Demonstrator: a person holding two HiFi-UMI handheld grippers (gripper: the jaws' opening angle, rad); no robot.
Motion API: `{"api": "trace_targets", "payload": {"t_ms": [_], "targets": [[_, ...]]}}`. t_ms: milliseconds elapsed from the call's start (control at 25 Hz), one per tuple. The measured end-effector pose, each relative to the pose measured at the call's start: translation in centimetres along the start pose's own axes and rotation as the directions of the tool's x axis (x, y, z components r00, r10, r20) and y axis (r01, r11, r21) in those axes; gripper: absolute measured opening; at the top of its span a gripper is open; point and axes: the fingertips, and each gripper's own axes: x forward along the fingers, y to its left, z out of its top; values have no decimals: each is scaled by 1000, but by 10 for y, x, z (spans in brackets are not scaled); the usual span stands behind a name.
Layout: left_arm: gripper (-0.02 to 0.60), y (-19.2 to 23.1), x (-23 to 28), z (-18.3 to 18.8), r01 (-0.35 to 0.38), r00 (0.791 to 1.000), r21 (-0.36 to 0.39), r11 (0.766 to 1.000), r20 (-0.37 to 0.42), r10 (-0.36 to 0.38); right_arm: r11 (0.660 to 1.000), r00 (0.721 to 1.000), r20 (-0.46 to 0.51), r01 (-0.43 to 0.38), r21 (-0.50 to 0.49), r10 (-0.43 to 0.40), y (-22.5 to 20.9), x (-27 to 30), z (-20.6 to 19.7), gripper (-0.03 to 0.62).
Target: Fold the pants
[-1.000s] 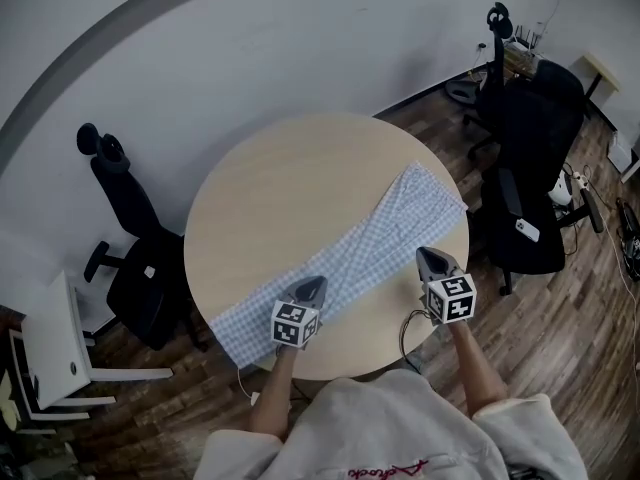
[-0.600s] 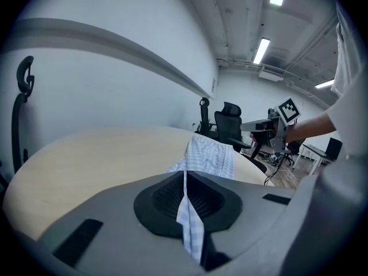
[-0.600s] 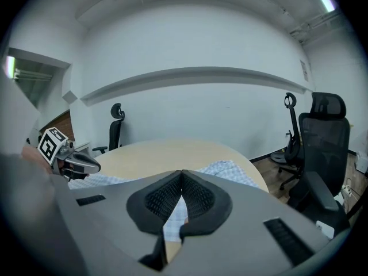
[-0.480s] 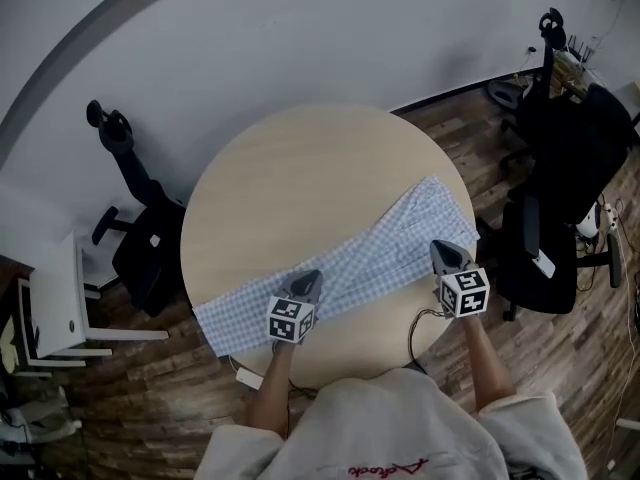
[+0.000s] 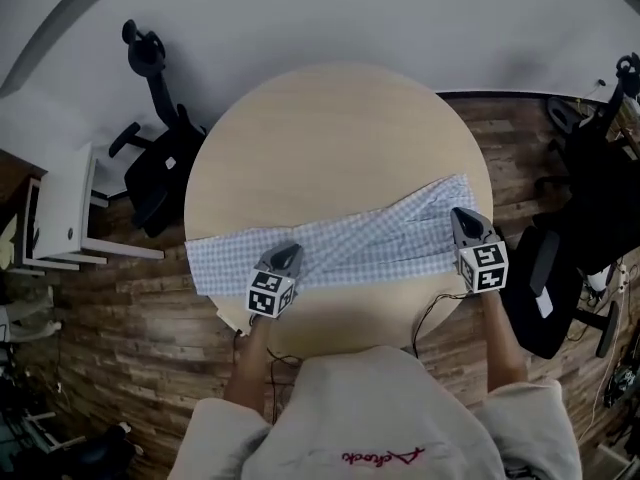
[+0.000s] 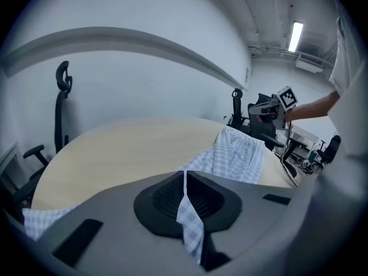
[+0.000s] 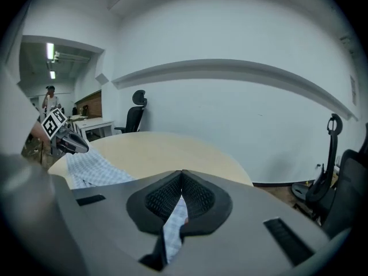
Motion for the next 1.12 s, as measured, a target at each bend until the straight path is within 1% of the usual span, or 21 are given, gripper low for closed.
{"api": "trace_targets", "payload": {"t_ms": [120, 200, 320, 440, 520, 560, 680, 760, 840, 920, 1000, 1080, 1120], "targets": [[43, -1, -5, -14, -38, 999, -11, 999, -37, 38, 998, 999, -3, -52, -35, 52, -8, 13, 3, 29], [43, -6, -8, -25, -50, 996, 2, 999, -75, 50, 995, 996, -11, -90, -44, 89, -10, 21, 0, 29], [43, -16, -7, -44, -47, 987, 33, 998, -149, 51, 986, 988, -40, -151, -72, 149, -10, 37, -6, 29], [44, -25, -6, -64, -19, 972, 52, 998, -231, 31, 974, 977, -85, -203, -97, 195, -12, 51, -9, 29], [44, -25, -7, -75, 7, 959, 80, 997, -283, 16, 963, 969, -109, -237, -126, 224, -10, 63, -4, 29], [44, -26, -9, -83, 26, 948, 107, 994, -318, 9, 955, 962, -125, -259, -144, 242, -7, 67, -3, 29], [44, -32, -9, -106, 112, 903, 198, 974, -429, -17, 920, 937, -190, -330, -211, 293, 2, 76, -9, 29], [46, -33, -7, -113, 153, 882, 226, 962, -471, -29, 887, 917, -238, -379, -265, 321, 9, 82, -13, 31], [46, -36, -5, -116, 167, 873, 231, 958, -486, -36, 835, 890, -304, -435, -337, 341, 14, 86, -21, 31], [46, -33, -2, -115, 170, 869, 225, 959, -493, -39, 768, 859, -369, -493, -409, 354, 16, 92, -28, 31], [46, -33, -1, -117, 179, 859, 214, 960, -510, -47, 704, 827, -425, -547, -453, 369, 17, 98, -33, 31], [46, -35, -1, -122, 195, 844, 211, 958, -534, -54, 639, 785, -494, -603, -477, 373, 16, 101, -41, 32], [46, -35, -1, -124, 199, 838, 215, 956, -544, -52, 601, 760, -532, -635, -485, 374, 16, 104, -46, 32]]}}
